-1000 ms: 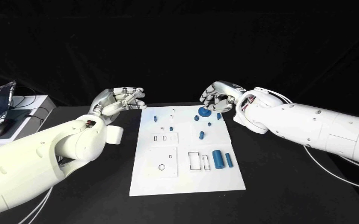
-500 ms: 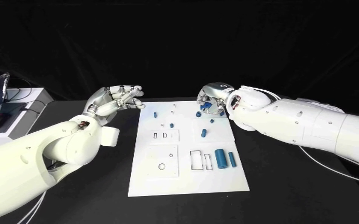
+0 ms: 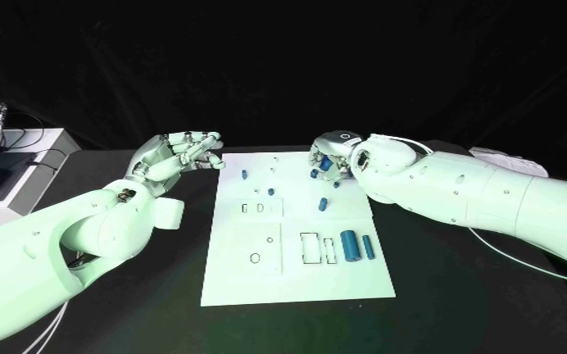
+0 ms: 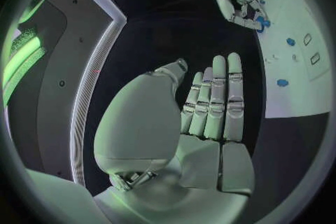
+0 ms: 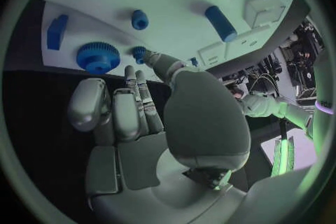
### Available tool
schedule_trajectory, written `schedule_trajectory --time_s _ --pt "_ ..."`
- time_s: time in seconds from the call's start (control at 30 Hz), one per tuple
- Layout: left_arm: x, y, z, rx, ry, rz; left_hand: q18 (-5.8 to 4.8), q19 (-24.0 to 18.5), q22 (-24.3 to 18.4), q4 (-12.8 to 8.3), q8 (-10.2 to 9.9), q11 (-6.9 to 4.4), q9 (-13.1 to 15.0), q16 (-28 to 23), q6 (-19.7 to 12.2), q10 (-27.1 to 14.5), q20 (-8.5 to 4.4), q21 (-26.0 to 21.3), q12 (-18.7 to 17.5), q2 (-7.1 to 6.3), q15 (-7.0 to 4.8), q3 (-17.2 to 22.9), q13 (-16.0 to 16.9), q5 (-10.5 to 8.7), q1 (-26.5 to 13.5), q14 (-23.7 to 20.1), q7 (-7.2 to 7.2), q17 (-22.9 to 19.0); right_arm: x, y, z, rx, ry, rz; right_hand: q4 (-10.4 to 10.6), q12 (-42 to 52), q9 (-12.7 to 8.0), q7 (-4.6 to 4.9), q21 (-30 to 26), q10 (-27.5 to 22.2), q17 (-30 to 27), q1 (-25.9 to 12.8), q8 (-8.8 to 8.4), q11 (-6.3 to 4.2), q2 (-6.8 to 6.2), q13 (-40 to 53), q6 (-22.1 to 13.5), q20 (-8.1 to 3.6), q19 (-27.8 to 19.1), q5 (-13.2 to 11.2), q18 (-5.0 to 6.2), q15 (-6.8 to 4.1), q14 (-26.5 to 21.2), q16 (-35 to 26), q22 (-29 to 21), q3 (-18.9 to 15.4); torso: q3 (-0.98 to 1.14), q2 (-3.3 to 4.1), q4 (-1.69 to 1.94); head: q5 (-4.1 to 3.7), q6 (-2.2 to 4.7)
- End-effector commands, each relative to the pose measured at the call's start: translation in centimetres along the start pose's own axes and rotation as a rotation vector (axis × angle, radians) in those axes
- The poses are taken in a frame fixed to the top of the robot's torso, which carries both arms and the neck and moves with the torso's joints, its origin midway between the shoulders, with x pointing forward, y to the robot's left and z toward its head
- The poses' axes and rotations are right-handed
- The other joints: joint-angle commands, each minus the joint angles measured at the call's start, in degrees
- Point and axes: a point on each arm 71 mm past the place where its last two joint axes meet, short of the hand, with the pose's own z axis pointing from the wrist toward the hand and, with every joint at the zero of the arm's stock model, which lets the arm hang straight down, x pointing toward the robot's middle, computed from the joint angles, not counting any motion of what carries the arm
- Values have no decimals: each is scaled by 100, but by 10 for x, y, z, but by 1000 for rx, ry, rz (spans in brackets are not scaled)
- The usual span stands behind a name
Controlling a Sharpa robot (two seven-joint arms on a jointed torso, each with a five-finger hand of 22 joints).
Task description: Assemble the parts on the task board
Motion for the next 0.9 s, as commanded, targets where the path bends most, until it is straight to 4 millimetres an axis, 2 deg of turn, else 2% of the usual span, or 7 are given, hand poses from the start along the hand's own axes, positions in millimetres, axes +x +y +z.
schedule_trajectory --time_s 0.03,0.33,0.47,0.67,0.9 --pt "3 -1 0 7 21 -3 52 -40 9 0 -22 6 -6 32 -2 -11 19 27 -25 -13 16 23 6 -14 -44 -42 20 5 3 0 1 8 30 -37 -5 -12 7 12 23 -56 7 18 -22 3 -28 6 -29 29 28 -21 -116 48 139 25 11 -41 -17 48 7 -7 -12" --pt "0 -2 0 4 12 1 52 -46 16 -4 -26 8 -7 52 -6 -16 19 38 -25 -15 17 25 6 -14 -44 -53 23 20 4 0 1 10 41 -43 17 19 38 13 79 -3 44 86 6 -2 60 34 26 37 44 7 -123 45 134 82 90 -32 -33 78 25 -14 -31" --pt "-1 -2 0 3 9 3 51 -53 24 -5 -32 13 -9 77 -11 -23 20 51 -25 -20 20 24 7 -14 -49 -65 31 40 5 2 1 6 42 -42 43 40 72 -1 154 102 42 101 47 -18 93 60 102 34 69 36 -137 35 126 110 196 12 -28 93 15 -8 -33" --pt "-2 -2 0 -1 7 4 51 -57 30 -4 -36 16 -10 93 -14 -28 21 60 -25 -17 21 25 7 -14 -52 -72 35 53 3 6 1 -12 12 -36 100 92 198 -101 567 466 59 138 188 -117 209 134 324 -18 241 52 -232 -37 122 180 766 243 -18 109 22 -9 -19" --pt "-5 -1 0 -6 -1 7 52 -62 36 -9 -41 19 -12 111 -19 -36 22 71 -26 -14 22 31 7 -14 -48 -82 39 67 -1 8 0 -17 -49 -25 85 81 406 -192 789 778 65 195 371 -218 346 204 511 -99 313 26 -282 -124 122 237 1076 434 -15 129 24 -8 -5"
